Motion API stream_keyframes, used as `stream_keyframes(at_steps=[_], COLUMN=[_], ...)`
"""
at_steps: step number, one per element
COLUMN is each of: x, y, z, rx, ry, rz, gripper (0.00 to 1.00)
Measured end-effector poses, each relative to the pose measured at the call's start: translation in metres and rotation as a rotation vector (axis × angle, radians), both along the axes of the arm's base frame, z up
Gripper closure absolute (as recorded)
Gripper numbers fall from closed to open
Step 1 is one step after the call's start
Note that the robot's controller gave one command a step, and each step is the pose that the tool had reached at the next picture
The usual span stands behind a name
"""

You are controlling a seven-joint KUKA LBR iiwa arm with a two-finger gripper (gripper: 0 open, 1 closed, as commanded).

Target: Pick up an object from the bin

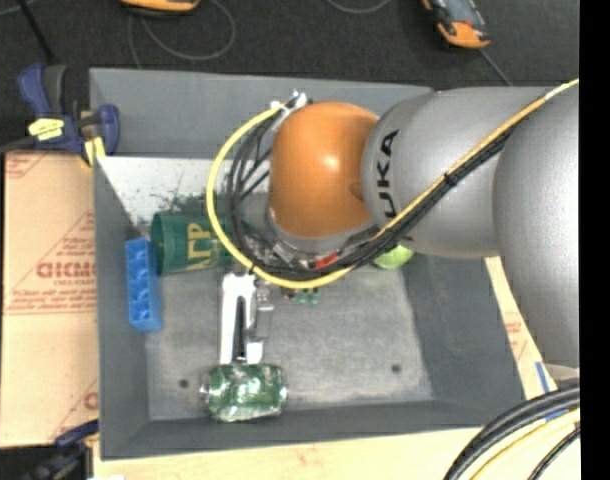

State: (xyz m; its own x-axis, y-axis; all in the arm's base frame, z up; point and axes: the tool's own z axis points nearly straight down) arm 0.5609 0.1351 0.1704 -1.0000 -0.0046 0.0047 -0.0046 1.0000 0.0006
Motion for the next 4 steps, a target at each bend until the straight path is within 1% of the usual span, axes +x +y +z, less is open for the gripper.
stream_keyframes(at_steps=[1, 2, 3, 4], x=[0.001, -0.010, -0.058, -0.072], y=[-0.001, -0.008, -0.010, -0.017], z=[0.005, -0.005, -0.042, -0.076], rx=[0.001, 0.001, 0.000, 0.002], ry=[-0.007, -0.013, -0.008, -0.006], rz=[-0.003, 0.060, 0.126, 0.104], gripper=[0.00, 0.00, 0.00, 0.00])
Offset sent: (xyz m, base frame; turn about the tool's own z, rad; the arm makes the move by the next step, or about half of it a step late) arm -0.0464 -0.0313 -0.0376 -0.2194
